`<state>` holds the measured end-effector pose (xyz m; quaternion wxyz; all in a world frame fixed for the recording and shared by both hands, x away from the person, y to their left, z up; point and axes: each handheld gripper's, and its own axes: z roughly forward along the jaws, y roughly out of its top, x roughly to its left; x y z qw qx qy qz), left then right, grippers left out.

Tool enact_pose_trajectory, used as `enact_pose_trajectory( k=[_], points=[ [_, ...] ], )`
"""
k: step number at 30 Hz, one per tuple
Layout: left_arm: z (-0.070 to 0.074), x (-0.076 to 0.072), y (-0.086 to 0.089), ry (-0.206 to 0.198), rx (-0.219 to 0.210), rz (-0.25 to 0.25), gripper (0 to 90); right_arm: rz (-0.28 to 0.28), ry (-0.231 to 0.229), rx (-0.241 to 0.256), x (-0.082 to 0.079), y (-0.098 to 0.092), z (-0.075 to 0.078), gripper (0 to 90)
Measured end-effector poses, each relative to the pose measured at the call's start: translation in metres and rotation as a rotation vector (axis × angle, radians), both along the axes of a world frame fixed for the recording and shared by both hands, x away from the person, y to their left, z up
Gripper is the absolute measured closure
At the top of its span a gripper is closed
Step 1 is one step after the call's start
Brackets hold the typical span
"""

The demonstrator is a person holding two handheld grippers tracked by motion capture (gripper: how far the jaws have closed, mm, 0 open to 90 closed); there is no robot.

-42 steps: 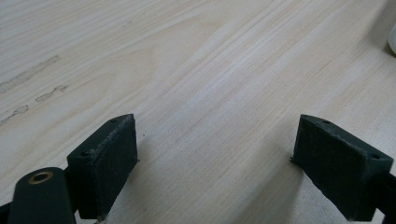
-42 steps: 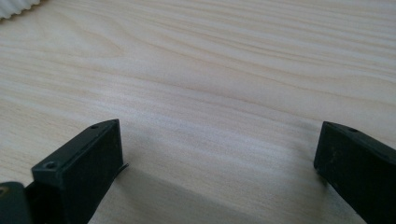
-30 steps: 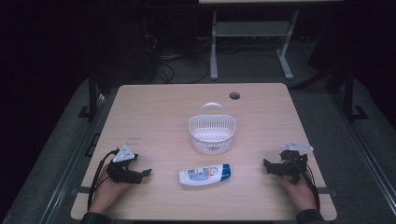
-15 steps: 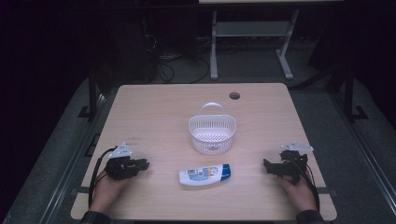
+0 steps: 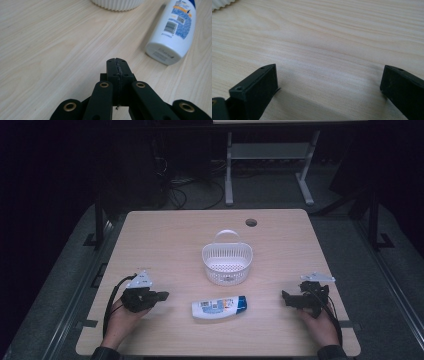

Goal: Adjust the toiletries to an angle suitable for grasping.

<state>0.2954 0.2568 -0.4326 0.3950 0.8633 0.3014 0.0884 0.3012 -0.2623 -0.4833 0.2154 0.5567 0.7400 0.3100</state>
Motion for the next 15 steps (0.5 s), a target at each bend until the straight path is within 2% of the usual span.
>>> enact_pose_trajectory(
  k=[11, 15],
  points=[
    [0.003, 0.004, -0.023, -0.003, -0.007, -0.050, 89.9, 0.003, 0.000, 0.000, 0.000, 0.000, 0.000, 0.7],
    [0.003, 0.008, -0.034, -0.009, 0.005, -0.080, 89.9, 0.006, 0.000, 0.000, 0.000, 0.000, 0.000, 0.7]
  ],
)
